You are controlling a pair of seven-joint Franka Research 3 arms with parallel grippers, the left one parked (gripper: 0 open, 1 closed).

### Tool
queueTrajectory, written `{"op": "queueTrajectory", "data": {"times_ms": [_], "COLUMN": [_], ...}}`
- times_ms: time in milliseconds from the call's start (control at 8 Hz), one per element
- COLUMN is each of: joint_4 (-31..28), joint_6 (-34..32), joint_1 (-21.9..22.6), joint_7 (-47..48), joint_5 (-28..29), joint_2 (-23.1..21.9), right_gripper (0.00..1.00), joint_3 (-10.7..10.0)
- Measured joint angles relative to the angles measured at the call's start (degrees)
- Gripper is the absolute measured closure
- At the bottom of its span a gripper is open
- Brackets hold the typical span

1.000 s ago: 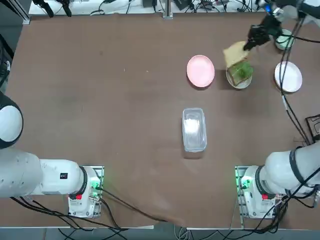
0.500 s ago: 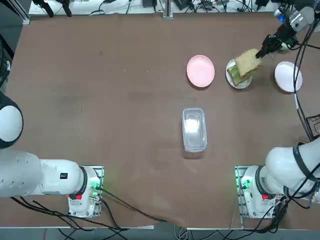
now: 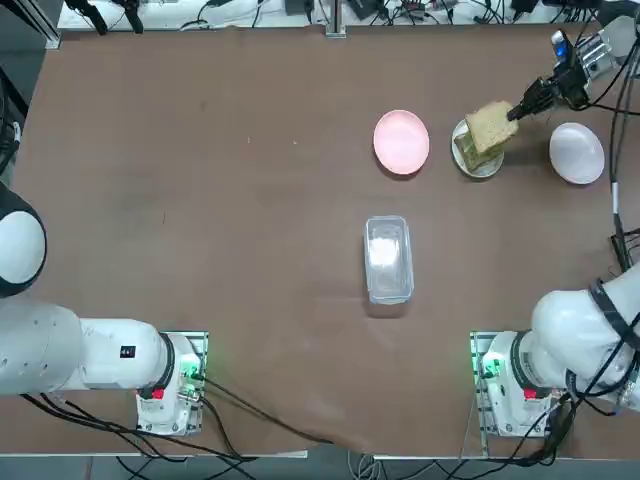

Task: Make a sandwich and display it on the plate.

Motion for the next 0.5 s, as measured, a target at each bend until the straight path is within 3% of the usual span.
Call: {"op": "queueTrajectory", "data": {"times_ms": [500], "joint_4": [3.9], "joint_6": [-1.9], "joint_1": [-0.9], "joint_7": [-5.0], "joint_5": [1.0], "joint_2": [6.0], "right_gripper": [0.92], "joint_3": [0.1]}}
